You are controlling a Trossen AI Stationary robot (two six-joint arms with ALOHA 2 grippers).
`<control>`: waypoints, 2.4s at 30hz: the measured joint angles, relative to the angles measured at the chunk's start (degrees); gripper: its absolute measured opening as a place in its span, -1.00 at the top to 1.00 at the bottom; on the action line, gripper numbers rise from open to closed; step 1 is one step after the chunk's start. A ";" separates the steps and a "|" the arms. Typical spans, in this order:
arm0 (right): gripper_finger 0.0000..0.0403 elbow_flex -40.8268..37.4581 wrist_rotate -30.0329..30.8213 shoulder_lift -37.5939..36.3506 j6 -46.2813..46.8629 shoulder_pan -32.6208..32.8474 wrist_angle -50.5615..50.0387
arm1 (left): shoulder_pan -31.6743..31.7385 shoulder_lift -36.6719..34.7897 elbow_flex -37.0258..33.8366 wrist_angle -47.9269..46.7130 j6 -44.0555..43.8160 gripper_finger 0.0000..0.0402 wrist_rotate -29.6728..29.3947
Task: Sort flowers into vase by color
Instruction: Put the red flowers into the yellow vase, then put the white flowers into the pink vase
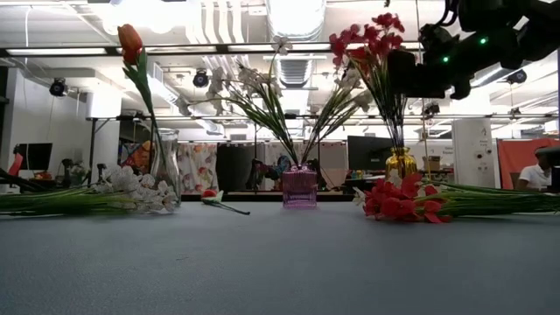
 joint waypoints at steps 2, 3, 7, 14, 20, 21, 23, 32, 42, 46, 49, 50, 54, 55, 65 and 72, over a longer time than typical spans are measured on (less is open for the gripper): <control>-0.09 0.30 -0.38 0.00 -0.04 0.00 -0.49 | -0.01 0.00 0.00 0.00 0.00 0.24 0.00; -0.09 0.44 -0.45 0.00 -0.07 0.00 -0.75 | 0.00 0.00 0.00 0.00 0.00 0.24 0.00; -0.09 0.69 -1.71 -0.07 0.30 0.16 -0.94 | -0.01 0.00 0.00 0.00 0.00 0.24 0.00; -0.09 2.41 -1.28 -3.17 3.14 1.48 -9.36 | 0.00 0.00 0.00 0.00 -0.02 0.24 0.02; -0.09 6.24 -1.27 -6.47 10.02 1.53 -25.34 | 0.00 0.00 0.00 0.02 -0.70 0.24 0.13; -0.09 6.99 -1.31 -6.86 11.16 1.57 -28.05 | 0.00 0.00 0.00 0.02 -1.29 0.24 0.24; -0.09 8.53 -1.46 -7.43 13.67 1.98 -33.56 | 0.00 0.01 0.00 0.00 -2.76 0.24 1.46; -0.09 14.94 -3.38 -7.85 23.08 6.91 -51.71 | -0.02 0.00 0.00 -7.21 -15.40 0.24 19.70; -0.09 18.39 -8.61 -7.80 32.13 13.32 -60.89 | -0.81 0.00 0.00 -28.87 -40.73 0.24 34.04; -0.09 18.39 -12.38 -7.34 34.42 15.46 -61.03 | -0.71 0.00 -0.31 -33.41 -48.85 0.24 38.34; -0.09 18.39 -13.74 -6.71 35.52 17.45 -61.03 | -0.72 0.00 -2.28 -34.90 -53.89 0.24 41.52; -0.09 18.39 -13.76 -6.59 35.83 18.16 -61.09 | -0.72 0.00 -3.27 -34.69 -55.41 0.24 42.57; -0.09 18.39 -14.21 -6.25 37.10 20.98 -61.06 | -0.76 0.00 -8.69 -34.32 -60.52 0.24 45.63; -0.09 18.39 -14.68 -6.25 37.38 21.61 -60.96 | -0.76 0.00 -10.05 -33.78 -61.58 0.24 45.72; -0.09 18.39 -16.39 -5.69 38.50 25.89 -59.61 | -0.13 0.00 -17.51 -30.09 -68.27 0.18 47.04; -0.09 18.41 -16.48 -4.47 38.49 26.29 -58.33 | -0.04 0.00 -20.13 -28.87 -72.30 -0.04 48.25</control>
